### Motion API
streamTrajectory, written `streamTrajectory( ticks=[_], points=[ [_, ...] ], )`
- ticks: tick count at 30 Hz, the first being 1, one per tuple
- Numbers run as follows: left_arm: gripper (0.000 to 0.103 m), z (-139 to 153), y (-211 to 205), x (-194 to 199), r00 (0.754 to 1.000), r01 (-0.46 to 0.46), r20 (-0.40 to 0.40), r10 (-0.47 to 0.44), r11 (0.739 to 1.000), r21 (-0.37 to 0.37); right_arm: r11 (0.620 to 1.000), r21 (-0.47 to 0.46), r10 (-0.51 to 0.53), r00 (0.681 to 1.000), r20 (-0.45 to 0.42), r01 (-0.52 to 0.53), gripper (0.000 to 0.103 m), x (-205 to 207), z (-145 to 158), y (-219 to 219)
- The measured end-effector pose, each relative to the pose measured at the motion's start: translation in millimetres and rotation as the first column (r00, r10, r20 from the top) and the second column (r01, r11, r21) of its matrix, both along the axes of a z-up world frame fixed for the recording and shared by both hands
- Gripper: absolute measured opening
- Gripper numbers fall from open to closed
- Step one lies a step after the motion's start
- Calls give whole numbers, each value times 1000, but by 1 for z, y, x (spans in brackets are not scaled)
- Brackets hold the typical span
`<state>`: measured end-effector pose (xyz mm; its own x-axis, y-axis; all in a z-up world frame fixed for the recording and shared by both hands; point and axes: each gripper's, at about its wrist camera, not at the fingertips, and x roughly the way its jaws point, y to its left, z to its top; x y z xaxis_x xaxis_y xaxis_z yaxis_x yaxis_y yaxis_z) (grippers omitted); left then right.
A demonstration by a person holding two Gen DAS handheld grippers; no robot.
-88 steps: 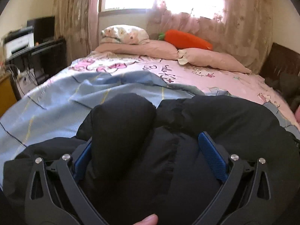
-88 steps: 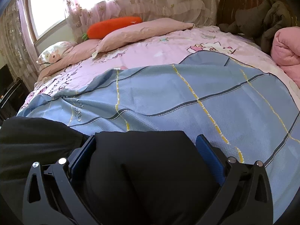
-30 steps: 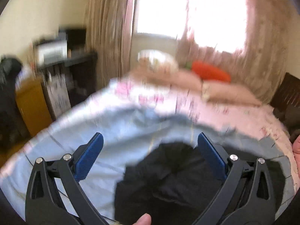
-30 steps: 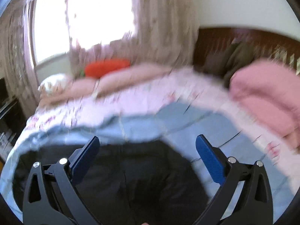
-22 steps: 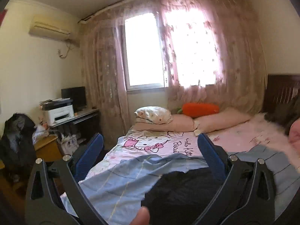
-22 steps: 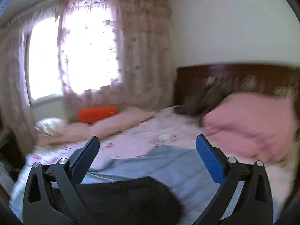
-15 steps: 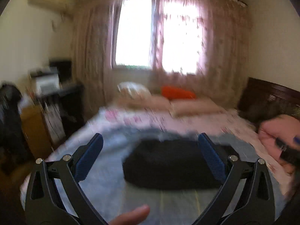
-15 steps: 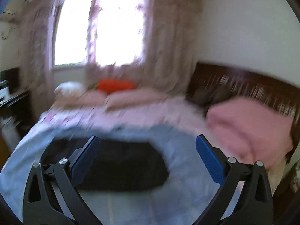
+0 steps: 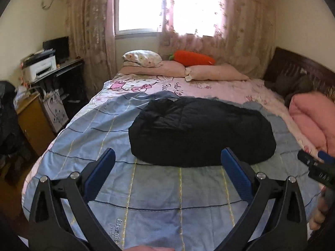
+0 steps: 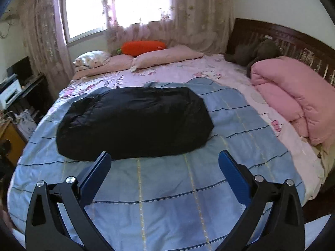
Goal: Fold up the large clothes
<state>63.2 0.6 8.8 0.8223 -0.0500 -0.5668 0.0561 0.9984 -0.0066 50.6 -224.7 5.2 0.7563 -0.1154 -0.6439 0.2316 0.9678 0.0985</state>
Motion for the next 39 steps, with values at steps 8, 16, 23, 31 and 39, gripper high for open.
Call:
streamTrajectory(
  ticks=[8, 16, 23, 31, 39],
  points=[
    [101, -13, -8, 7, 999, 25, -45, -25, 1000, 5, 998, -53, 45, 999, -12, -45, 102, 6, -3, 14],
    [101, -17, -13, 5, 998, 42, -46, -41, 999, 24, 998, -53, 31, 1000, -2, -31, 102, 6, -4, 14],
    [101, -17, -10, 5, 997, 50, -54, -50, 999, -3, 998, -47, 31, 1000, -4, -32, 102, 5, -5, 15],
    [101, -19, -9, 6, 998, 46, -50, -45, 999, 10, 999, -32, 33, 999, -9, -34, 102, 6, -7, 14],
    [101, -20, -8, 5, 997, 54, -49, -54, 998, 11, 999, -37, 34, 999, -9, -34, 102, 5, -7, 16]
  ],
)
